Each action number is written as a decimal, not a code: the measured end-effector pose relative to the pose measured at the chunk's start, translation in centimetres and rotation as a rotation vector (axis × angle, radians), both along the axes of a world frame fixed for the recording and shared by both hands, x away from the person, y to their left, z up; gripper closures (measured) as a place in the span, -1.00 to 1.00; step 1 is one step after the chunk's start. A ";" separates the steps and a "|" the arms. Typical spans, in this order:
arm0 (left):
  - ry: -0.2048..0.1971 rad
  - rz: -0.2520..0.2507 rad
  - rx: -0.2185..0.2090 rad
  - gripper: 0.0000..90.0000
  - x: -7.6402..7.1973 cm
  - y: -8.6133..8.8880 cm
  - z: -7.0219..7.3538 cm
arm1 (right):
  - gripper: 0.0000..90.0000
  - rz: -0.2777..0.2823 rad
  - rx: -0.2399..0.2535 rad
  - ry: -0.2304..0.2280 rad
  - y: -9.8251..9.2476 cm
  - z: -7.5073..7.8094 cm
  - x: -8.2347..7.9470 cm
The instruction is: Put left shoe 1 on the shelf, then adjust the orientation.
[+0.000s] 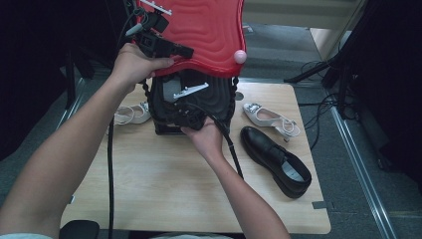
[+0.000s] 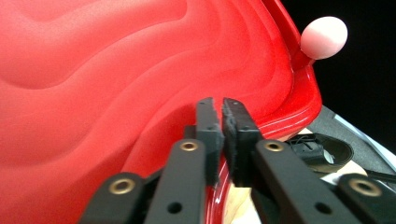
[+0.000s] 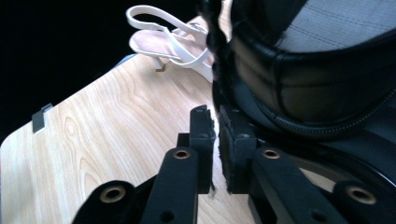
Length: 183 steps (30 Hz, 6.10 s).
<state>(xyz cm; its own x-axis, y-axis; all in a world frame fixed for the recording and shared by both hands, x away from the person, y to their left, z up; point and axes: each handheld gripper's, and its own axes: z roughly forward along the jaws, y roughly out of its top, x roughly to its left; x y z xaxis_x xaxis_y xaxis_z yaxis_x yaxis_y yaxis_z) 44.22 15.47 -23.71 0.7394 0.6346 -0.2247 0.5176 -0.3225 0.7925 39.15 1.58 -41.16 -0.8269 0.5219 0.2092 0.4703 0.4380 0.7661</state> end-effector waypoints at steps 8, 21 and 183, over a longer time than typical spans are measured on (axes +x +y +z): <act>0.014 -0.028 0.005 0.62 -1.3 1.0 0.9 | 0.58 0.078 0.030 0.004 -1.7 -0.7 -2.1; 0.008 -0.081 -0.011 0.36 -5.3 2.6 0.6 | 0.53 0.060 0.058 0.084 -6.1 -1.9 -5.1; 0.173 -0.101 -0.046 0.13 -15.0 3.8 -22.6 | 0.84 -0.053 -0.066 0.244 -18.2 -4.1 -10.4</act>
<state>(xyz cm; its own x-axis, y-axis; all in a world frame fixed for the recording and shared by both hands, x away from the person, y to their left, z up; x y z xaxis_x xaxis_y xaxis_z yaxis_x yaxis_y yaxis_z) 29.27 19.24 -46.30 0.7466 0.5455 -0.3808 0.6142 -0.3453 0.7096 28.79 -16.67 -45.25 -0.7270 0.5826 0.3634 0.6616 0.4527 0.5978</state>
